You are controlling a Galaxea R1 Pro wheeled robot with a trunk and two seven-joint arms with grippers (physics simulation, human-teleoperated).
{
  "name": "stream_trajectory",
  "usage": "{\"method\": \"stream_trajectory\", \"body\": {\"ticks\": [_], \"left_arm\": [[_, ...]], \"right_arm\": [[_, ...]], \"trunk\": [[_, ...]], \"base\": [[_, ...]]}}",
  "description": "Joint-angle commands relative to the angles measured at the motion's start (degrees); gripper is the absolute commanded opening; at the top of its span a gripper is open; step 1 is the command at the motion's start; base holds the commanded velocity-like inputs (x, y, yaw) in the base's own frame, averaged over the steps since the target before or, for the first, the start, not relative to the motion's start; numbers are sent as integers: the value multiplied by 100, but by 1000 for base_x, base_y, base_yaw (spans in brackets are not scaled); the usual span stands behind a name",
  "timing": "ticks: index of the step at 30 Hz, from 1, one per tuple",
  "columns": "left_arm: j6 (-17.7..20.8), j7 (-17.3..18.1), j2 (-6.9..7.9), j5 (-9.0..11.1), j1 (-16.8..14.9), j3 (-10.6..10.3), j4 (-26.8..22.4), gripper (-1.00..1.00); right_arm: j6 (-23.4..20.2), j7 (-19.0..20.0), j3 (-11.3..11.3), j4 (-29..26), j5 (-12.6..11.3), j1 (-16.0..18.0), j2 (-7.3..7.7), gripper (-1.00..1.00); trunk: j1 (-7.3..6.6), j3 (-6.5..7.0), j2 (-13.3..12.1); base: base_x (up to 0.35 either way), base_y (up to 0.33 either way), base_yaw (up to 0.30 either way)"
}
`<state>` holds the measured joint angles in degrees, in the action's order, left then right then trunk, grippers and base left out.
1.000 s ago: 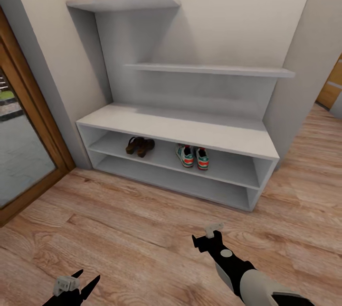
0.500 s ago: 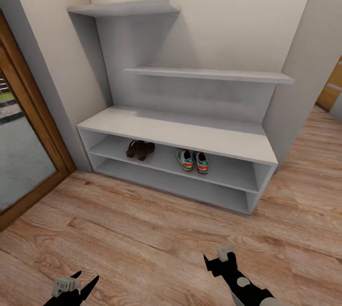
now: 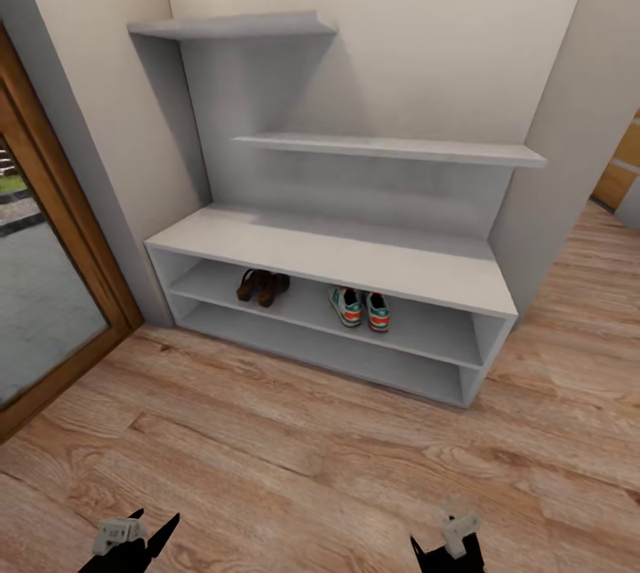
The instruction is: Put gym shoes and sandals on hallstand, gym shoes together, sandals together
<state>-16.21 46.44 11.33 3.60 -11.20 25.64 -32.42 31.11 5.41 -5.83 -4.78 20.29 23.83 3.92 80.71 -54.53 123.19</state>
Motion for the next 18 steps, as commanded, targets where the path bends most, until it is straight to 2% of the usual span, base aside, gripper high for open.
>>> {"method": "stream_trajectory", "body": {"ticks": [1,9,18], "left_arm": [[-5,15,3,20,-5,15,8,100],[-5,-426,4,32,-5,14,76,100],[-5,-868,-23,30,-5,7,124,100]], "right_arm": [[55,78,-50,2,11,-34,14,100],[194,150,-53,76,6,-310,59,100],[214,53,-65,142,-12,-400,153,100]], "trunk": [[-24,14,-40],[-199,158,-361],[-397,319,-722]], "base": [[0,0,0],[0,0,0],[0,0,0]]}}
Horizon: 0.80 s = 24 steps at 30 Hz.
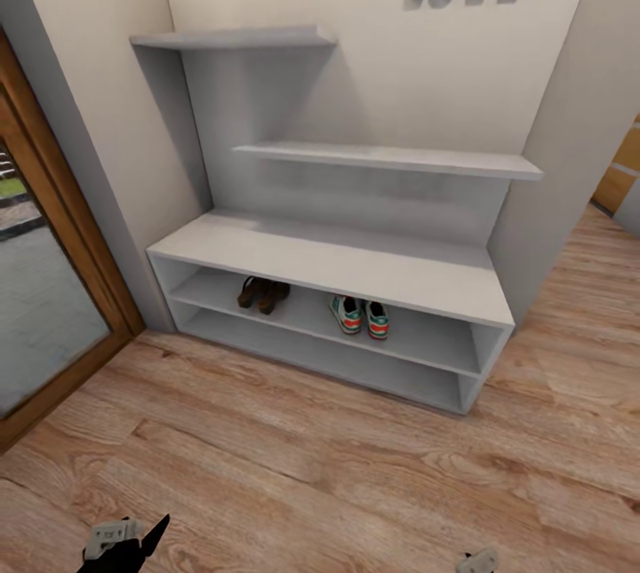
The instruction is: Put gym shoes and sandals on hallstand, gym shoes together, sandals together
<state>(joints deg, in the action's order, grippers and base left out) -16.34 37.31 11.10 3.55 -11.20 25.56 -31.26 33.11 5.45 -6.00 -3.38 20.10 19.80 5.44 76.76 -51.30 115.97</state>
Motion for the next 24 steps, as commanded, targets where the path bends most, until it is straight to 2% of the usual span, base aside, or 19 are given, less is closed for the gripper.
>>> {"method": "stream_trajectory", "body": {"ticks": [1,12,15,24], "left_arm": [[8,17,-3,32,-5,15,14,100],[8,-83,-20,-1,-5,-18,310,100],[2,-91,-34,-16,-5,-39,451,100],[-1,-94,-32,-16,-5,-42,503,100]], "right_arm": [[16,39,-49,6,6,0,8,100],[13,-2,-47,146,11,-31,34,100],[2,-4,-44,181,11,-129,34,100],[-14,-3,-47,188,14,-191,4,100]], "trunk": [[-23,14,-40],[-265,211,-481],[-331,265,-601],[-529,427,-962]], "base": [[0,0,0],[0,0,0],[0,0,0],[0,0,0]]}}
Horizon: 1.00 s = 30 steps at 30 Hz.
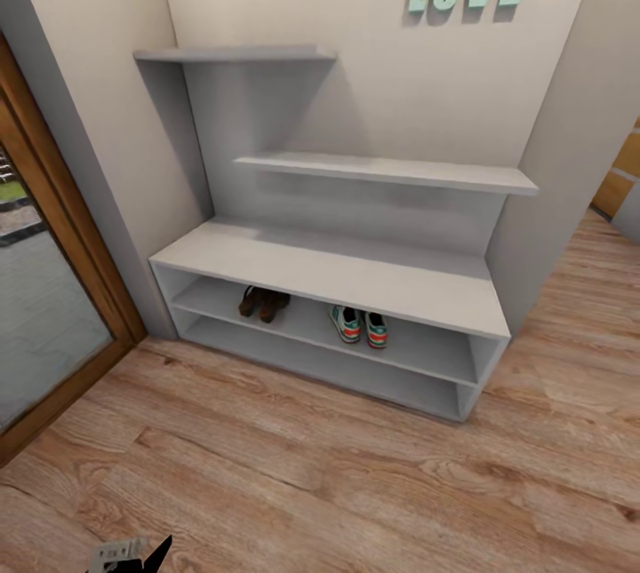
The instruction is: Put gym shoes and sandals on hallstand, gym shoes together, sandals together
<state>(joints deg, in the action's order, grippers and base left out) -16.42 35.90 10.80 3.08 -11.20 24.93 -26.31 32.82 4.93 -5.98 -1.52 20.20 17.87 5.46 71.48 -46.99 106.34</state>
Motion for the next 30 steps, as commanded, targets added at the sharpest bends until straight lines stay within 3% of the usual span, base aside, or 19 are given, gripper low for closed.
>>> {"method": "stream_trajectory", "body": {"ticks": [1,9,16,20,30], "left_arm": [[7,48,-1,32,-5,21,8,100],[7,42,1,34,-5,22,11,100],[7,40,2,40,-5,35,11,100],[7,40,2,52,-5,55,13,100],[18,49,24,52,8,65,211,100]], "right_arm": [[15,48,-48,2,6,1,-1,100],[14,51,-45,3,3,-2,-24,100],[14,52,-44,3,2,-2,-180,100],[14,52,-44,3,2,-2,-193,100],[14,52,-44,3,6,-2,-199,100]], "trunk": [[-23,14,-40],[-199,158,-360],[-353,283,-641],[-441,355,-802],[-441,355,-802]], "base": [[0,0,0],[0,0,0],[0,0,0],[0,0,0],[0,0,0]]}}
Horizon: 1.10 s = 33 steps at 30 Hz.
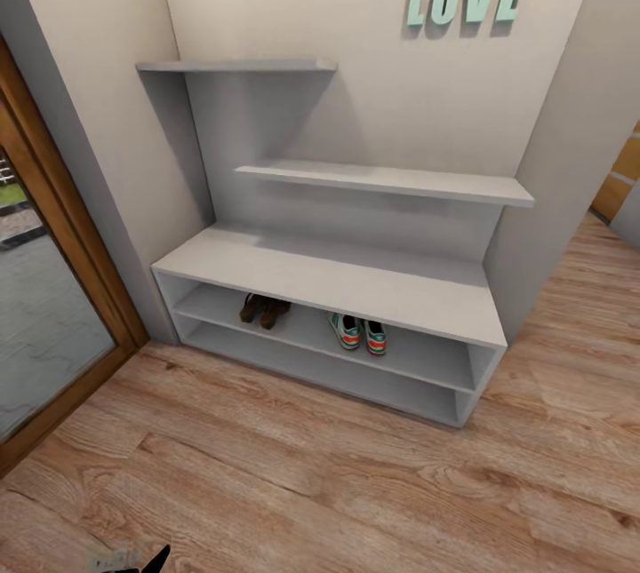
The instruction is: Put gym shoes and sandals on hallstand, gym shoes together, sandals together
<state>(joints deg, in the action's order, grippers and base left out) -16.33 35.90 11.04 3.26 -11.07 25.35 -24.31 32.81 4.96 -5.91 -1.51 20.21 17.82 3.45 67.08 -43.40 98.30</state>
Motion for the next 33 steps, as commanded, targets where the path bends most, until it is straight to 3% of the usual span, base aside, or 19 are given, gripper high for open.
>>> {"method": "stream_trajectory", "body": {"ticks": [1,5,9,10,12,15,16,18,22,33], "left_arm": [[10,48,6,31,8,21,61,100],[9,25,59,18,85,26,331,100],[19,-192,223,8,142,19,474,100],[28,-532,341,3,222,1,524,100],[30,-740,366,-1,266,-10,550,100],[29,-1099,373,-9,328,-23,647,100],[23,-1625,363,-56,382,-31,879,100],[19,-2113,358,-143,405,-27,1138,100],[22,-2600,337,-215,417,-16,1513,100],[25,-2798,164,-236,421,-12,2039,100]], "right_arm": [[15,49,-50,2,6,3,2,100],[15,49,-50,2,6,3,5,100],[15,49,-50,2,4,3,2,100],[15,49,-50,2,6,3,2,100],[15,49,-50,2,7,3,3,100],[15,49,-50,2,8,3,5,100],[15,49,-50,2,7,3,3,100],[15,49,-50,2,6,3,5,100],[15,49,-50,2,7,3,4,100],[15,49,-50,2,6,3,2,100]], "trunk": [[-1,-4,2],[-1,-4,2],[-1,-4,2],[-1,-4,2],[-1,-4,2],[-1,-4,2],[-1,-4,2],[-1,-4,2],[-1,-4,2],[-1,-4,2]], "base": [[0,0,0],[0,0,0],[0,0,0],[0,0,0],[0,0,0],[0,0,0],[0,0,0],[0,0,0],[0,0,0],[0,0,0]]}}
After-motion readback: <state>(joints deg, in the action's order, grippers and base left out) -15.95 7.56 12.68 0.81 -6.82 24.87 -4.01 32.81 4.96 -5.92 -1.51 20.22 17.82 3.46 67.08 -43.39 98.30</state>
